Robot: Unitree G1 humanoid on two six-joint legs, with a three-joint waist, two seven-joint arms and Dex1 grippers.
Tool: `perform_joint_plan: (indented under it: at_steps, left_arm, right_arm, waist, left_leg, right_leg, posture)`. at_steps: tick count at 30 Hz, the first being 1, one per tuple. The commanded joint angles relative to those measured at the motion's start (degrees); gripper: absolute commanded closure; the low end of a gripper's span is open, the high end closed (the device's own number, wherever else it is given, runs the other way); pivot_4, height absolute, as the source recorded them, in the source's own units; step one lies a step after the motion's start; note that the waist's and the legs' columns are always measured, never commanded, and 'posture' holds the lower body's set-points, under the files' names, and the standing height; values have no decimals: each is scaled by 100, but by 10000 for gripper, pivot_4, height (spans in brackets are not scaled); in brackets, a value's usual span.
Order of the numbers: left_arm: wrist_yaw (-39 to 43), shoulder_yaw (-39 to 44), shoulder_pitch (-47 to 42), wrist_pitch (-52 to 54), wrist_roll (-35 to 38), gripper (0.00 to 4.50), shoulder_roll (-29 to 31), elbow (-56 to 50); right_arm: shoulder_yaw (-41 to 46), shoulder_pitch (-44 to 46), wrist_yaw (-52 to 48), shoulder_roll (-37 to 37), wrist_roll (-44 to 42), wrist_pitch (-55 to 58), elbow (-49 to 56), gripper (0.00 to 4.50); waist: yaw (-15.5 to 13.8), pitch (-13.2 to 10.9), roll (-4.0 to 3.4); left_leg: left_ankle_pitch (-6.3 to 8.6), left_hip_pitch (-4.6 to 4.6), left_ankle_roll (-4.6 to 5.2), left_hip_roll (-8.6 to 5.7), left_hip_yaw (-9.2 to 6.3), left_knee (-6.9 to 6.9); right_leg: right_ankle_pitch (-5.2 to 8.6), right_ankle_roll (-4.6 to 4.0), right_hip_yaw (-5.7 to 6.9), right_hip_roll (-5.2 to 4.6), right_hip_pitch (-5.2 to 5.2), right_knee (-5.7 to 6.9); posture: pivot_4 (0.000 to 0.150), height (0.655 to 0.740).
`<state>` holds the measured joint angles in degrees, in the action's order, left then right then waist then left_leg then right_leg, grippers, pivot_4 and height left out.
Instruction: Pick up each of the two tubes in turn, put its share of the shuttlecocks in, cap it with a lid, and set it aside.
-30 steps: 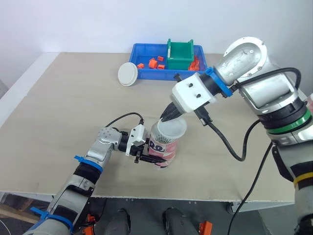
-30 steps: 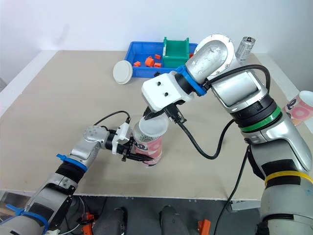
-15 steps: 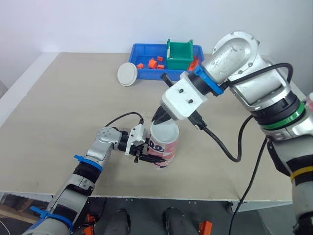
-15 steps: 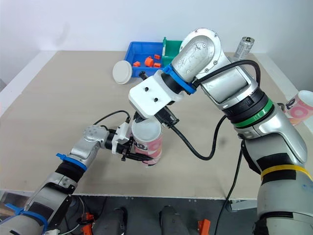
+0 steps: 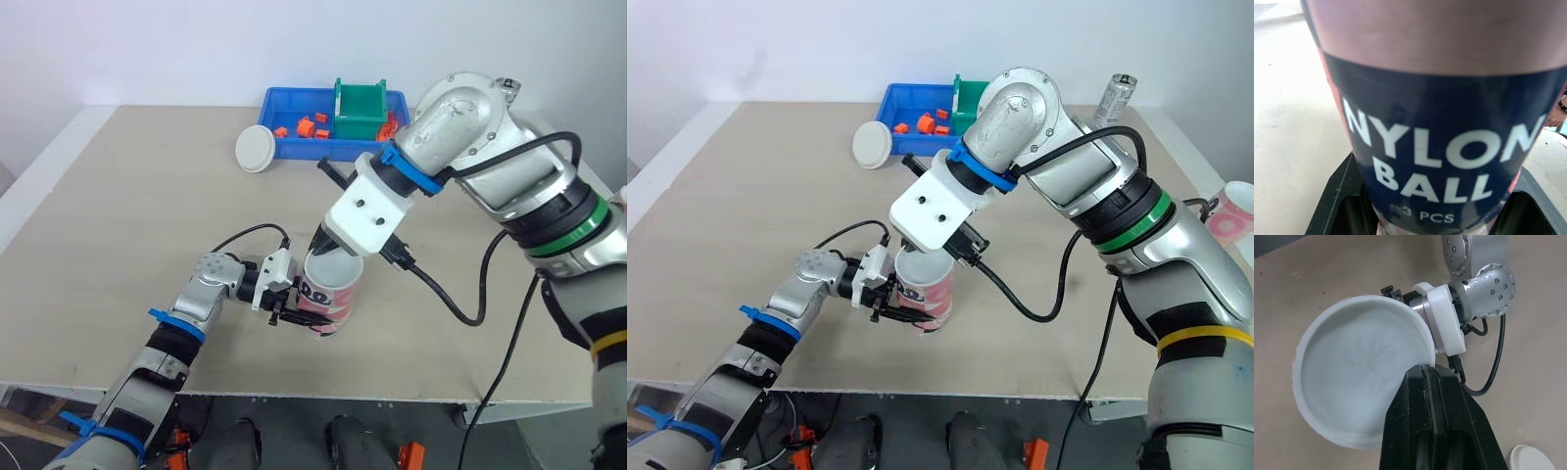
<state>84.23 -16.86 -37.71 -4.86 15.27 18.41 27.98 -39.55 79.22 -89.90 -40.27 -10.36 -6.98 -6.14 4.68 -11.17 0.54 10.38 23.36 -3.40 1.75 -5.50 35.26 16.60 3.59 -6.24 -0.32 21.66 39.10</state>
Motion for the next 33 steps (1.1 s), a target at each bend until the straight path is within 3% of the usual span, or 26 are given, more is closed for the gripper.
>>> perform_joint_plan:
  at_steps: [1, 8, 13, 17, 22, 23, 26, 33]
  left_arm:
    - [38, -89, 216, 164, -270, 22860, 232, 138]
    - [37, -76, 227, 235, -252, 22860, 249, 105]
    - [49, -78, 216, 249, -256, 22860, 233, 112]
    - [52, -80, 203, 239, -260, 22860, 222, 130]
    - [41, -76, 194, 213, -265, 22860, 213, 156]
    - [41, -75, 188, 208, -267, 22860, 211, 168]
    - [43, -73, 180, 194, -270, 22860, 205, 185]
    - [18, -60, 195, 188, -266, 22860, 216, 160]
  right_arm:
    - [178, -251, -188, 334, 133, -60, -29, 38277]
    - [618, -487, -60, 686, 470, -3, -207, 8666]
    - [1372, 121, -55, 845, 223, 409, -954, 8666]
    - [1554, 378, -260, 559, -135, 596, -1186, 8666]
    - [1340, 136, -260, 98, -688, 1050, -619, 23958]
    - [1298, 61, -260, 25, -755, 1110, -488, 30378]
    - [1283, -128, -260, -73, -803, 1148, -226, 43100]
    - [878, -532, -260, -326, -913, 1478, 619, 44323]
  waist:
    - [7, 0, 0]
    - [18, 1, 0]
    - [27, 1, -1]
    - [20, 1, -1]
    - [21, 2, 1]
    - [22, 2, 1]
    - [25, 2, 1]
    - [25, 2, 1]
  left_leg:
    - [0, -1, 0, 2, 0, 0]
    - [0, -8, 0, 13, -2, 0]
    - [0, -9, 0, 13, -1, 0]
    - [-1, 1, -1, 11, -1, 0]
    - [1, 0, 1, 6, 0, -12]
    - [0, 1, 1, 6, -3, -17]
    - [0, 0, 1, 7, 1, -17]
    - [0, 1, 0, 6, 1, -17]
  right_leg:
    - [-1, -2, 1, 2, 0, 1]
    - [-5, -9, 5, 14, 0, 7]
    - [-8, -13, 5, 14, 0, 8]
    - [-18, -31, 6, 11, 11, 9]
    - [-11, -31, 1, 8, 11, 7]
    - [-7, -24, 1, 9, 12, 7]
    - [-1, -15, -1, 10, 15, 7]
    - [3, -7, -2, 9, 15, 7]
  posture:
    - [1500, 7384]
    - [1500, 7384]
    - [1500, 7384]
    - [1500, 7384]
    - [1500, 7384]
    - [1500, 7384]
    - [1500, 7384]
    - [1500, 7384]
